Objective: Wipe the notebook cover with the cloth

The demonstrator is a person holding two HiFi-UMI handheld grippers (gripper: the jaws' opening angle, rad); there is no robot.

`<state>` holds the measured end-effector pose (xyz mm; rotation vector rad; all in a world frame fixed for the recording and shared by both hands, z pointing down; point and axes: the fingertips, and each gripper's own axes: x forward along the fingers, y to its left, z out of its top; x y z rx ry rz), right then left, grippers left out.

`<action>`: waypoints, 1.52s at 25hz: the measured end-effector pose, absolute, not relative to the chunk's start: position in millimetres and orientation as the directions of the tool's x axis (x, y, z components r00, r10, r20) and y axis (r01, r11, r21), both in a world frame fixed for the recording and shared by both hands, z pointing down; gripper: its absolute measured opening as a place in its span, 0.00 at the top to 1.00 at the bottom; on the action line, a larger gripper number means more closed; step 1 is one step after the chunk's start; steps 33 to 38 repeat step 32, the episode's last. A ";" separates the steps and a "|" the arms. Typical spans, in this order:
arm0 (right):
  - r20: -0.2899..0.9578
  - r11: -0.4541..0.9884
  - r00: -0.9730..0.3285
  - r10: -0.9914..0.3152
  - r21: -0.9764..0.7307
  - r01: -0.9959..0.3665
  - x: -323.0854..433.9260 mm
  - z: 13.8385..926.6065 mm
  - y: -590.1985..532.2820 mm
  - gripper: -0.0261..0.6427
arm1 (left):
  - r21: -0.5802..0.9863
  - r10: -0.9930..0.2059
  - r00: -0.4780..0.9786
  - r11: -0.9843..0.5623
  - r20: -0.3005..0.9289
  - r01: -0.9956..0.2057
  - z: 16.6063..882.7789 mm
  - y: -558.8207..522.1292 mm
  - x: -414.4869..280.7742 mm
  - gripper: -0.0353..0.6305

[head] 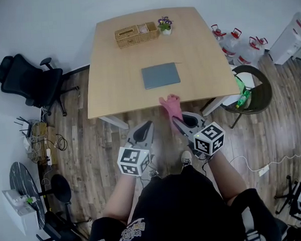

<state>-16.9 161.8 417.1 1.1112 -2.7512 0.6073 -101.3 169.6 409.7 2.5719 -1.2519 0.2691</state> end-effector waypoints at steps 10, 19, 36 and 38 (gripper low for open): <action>0.258 0.588 -0.669 -0.697 -0.328 -0.739 -21.4 421.3 175.3 0.86 | 0.173 -0.695 0.661 -0.641 0.283 -0.748 413.5 176.7 -112.7 0.92; 0.265 0.606 -0.681 -0.683 -0.314 -0.731 -23.7 415.4 171.5 0.86 | 0.175 -0.703 0.654 -0.632 0.278 -0.755 408.1 170.6 -114.0 0.92; 0.260 0.631 -0.707 -0.658 -0.323 -0.706 -20.7 421.3 161.8 0.86 | 0.179 -0.732 0.614 -0.589 0.295 -0.788 417.6 165.6 -113.8 0.92; 0.260 0.631 -0.707 -0.658 -0.323 -0.706 -20.7 421.3 161.8 0.86 | 0.179 -0.732 0.614 -0.589 0.295 -0.788 417.6 165.6 -113.8 0.92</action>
